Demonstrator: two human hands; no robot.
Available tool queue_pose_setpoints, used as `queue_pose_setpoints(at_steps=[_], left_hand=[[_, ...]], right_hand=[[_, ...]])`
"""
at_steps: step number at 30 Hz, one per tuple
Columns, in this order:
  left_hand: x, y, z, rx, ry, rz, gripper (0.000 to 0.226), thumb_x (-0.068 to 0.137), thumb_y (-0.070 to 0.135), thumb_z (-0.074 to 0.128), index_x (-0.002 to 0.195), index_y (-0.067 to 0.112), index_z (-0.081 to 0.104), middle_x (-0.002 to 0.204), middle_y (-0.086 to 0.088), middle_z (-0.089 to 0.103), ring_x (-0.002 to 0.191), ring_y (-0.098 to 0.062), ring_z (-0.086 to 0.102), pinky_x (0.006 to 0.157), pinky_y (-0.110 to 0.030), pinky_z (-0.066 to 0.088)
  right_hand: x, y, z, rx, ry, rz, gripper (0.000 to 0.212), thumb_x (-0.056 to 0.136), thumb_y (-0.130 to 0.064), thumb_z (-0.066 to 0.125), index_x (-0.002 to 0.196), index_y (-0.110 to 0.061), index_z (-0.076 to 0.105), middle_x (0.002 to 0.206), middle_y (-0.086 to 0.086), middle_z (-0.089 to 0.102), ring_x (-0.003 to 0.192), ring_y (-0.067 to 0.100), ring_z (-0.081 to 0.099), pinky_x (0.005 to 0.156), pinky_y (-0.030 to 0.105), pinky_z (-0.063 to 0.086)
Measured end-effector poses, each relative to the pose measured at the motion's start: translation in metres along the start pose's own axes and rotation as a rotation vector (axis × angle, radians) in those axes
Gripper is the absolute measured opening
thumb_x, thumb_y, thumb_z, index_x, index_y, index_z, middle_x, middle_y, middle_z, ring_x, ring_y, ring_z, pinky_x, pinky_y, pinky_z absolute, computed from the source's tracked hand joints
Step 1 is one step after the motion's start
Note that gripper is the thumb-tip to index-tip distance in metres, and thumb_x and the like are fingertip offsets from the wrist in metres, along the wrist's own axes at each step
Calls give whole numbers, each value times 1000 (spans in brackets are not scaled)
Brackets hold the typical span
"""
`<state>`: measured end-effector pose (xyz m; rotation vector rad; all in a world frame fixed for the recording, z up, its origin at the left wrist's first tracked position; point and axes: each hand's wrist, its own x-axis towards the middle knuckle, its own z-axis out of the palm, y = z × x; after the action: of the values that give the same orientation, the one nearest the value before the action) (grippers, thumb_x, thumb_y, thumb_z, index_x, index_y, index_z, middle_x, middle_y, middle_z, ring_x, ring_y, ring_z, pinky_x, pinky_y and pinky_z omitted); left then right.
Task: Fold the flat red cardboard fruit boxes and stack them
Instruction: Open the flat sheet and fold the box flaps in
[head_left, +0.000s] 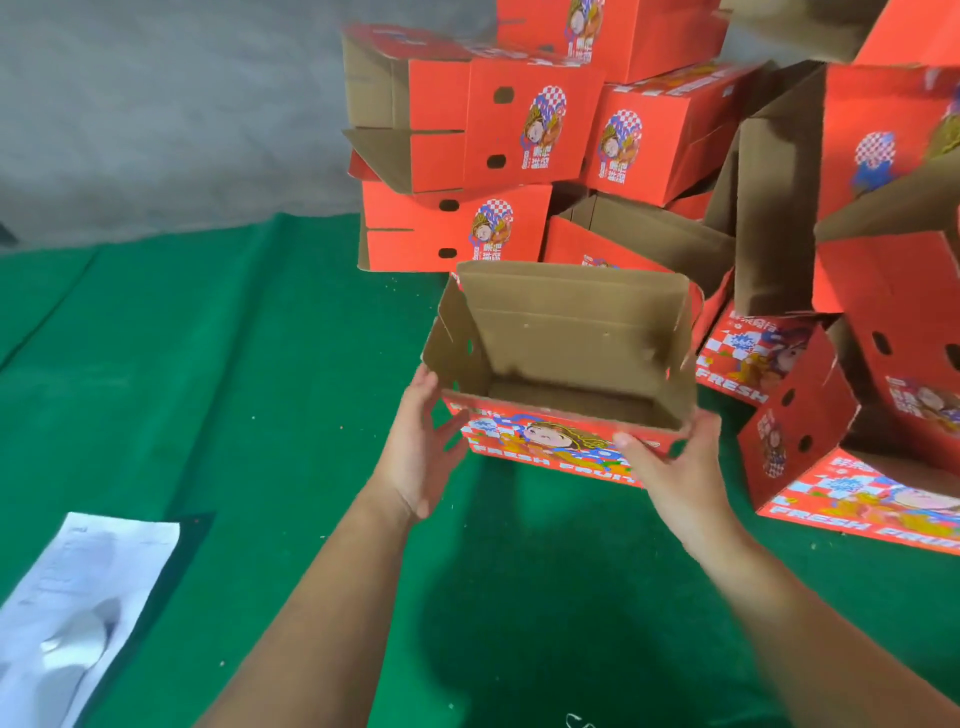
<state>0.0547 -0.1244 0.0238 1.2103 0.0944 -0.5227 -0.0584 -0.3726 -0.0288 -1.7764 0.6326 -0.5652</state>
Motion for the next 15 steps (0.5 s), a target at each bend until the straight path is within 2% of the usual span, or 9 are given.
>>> queue_pose_setpoints(at_steps=[2,4,5,7,9,10,12,14,15], left_hand=[[1,-4,26,-52,39,-52,55,93,76,47,142,52,45,134,18,63,117,-25,67,101,-46,51],[5,-17,67,107,27,-167,67,90,80,47,147,48,31,119,9,73,105,-28,71,98,-45,54],[7,-27,90,198,-16,-225,76,88,81,49,151,43,29,120,5,73,103,-27,72,96,-44,55],[9,-49,130,259,-69,-289,93,84,82,57,156,40,16,132,4,68,104,-22,74,95,-43,57],[11,-62,151,236,-75,-246,103,74,86,64,153,41,15,134,8,65,102,-14,75,89,-36,61],[11,-67,155,268,-128,-193,112,69,88,67,155,41,13,139,11,62,110,-8,72,94,-32,59],[10,-78,153,478,-291,-83,131,72,78,75,161,40,-15,155,17,44,134,7,50,111,-22,45],[19,-89,147,694,-381,-1,132,88,52,77,155,34,-35,169,11,21,152,1,26,123,-27,29],[29,-93,144,766,-370,-1,124,93,47,73,156,32,-33,169,9,19,154,-3,22,125,-30,25]], right_hand=[[-3,6,3,-47,10,-14,63,81,-31,85,121,-41,39,102,-10,56,86,-1,64,74,31,48],[-9,12,14,-86,16,-39,68,84,-24,81,130,-34,31,99,-10,52,77,-2,62,69,33,44],[-13,16,21,-77,-18,-64,71,86,-15,78,135,-30,28,99,-8,52,77,-2,61,71,33,46],[-23,25,29,-32,-88,-103,71,89,2,69,142,-17,25,106,2,55,85,0,62,77,26,52],[-25,34,22,30,-82,-114,66,93,7,61,142,-16,22,111,10,53,91,9,64,76,16,51],[-21,38,16,32,-62,-146,61,95,5,57,140,-20,24,113,11,52,96,14,63,79,17,51],[-6,43,5,-2,-55,-272,48,96,-1,52,135,-18,29,120,7,51,108,15,60,90,21,49],[12,47,6,-24,-126,-335,45,94,-3,54,134,-3,35,130,9,52,120,21,58,102,27,47],[24,50,10,-70,-184,-300,50,94,0,57,138,2,35,137,17,48,125,30,55,108,36,45]])
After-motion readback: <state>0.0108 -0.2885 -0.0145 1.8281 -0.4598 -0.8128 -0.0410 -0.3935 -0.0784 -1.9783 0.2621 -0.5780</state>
